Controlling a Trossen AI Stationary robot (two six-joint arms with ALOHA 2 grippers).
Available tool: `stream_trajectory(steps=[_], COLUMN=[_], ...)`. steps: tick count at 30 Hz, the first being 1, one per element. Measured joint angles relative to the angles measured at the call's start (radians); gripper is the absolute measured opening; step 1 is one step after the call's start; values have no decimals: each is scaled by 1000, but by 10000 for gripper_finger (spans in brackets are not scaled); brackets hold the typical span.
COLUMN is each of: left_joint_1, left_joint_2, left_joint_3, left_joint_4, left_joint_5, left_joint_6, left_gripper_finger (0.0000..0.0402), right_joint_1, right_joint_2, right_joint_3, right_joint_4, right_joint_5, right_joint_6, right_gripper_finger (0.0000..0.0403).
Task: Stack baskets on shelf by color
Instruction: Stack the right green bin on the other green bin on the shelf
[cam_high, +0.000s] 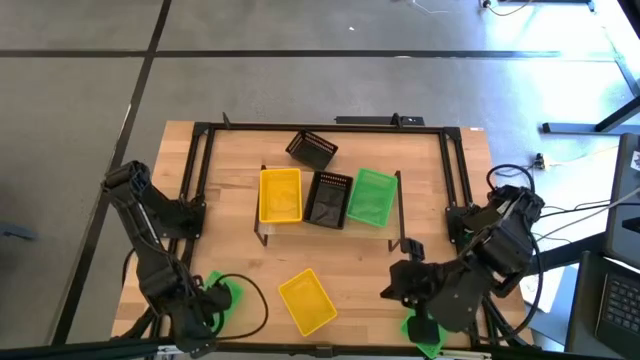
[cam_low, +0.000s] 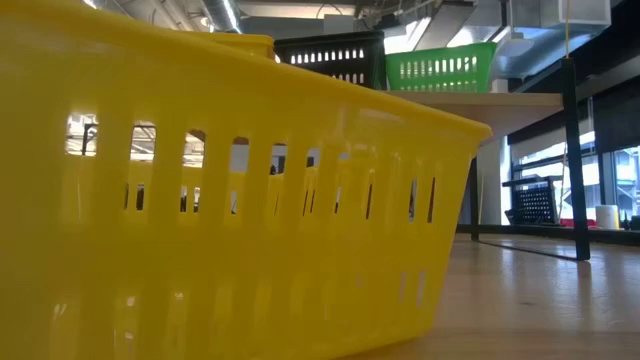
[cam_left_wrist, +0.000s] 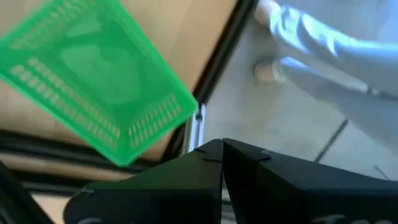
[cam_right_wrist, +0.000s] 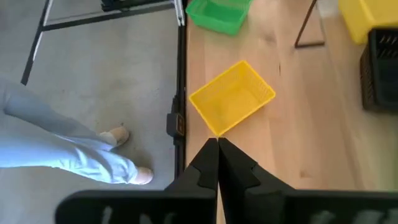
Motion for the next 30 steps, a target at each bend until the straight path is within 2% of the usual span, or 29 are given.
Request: stream_trajectory(steps=[6, 9, 12, 18, 23, 30], left_joint_1=[-16, -21, -24, -21, -8, -9], left_joint_2=[-11, -19, -24, -23, -23, -23], left_joint_3=[0, 0, 0, 0, 0, 0], left_joint_4=[0, -2, -3, -4, -2, -1], left_joint_5=[-134, -148, -156, -175, -202, -199], left_joint_6=[-8, -4, 7, 9, 7, 1], left_gripper_finger=[0, 0, 0, 0, 0, 0], right_joint_1=[42, 82, 102, 102, 91, 91], right_joint_2=[19, 39, 63, 103, 133, 188], right_joint_3=[0, 0, 0, 0, 0, 0], right_joint_4=[-91, -175, -170, -159, -175, -174], right_joint_5=[-58, -91, -137, -153, -231, -259], right_joint_6=[121, 147, 148, 179, 182, 176], right_gripper_finger=[0, 0, 1, 6, 9, 58])
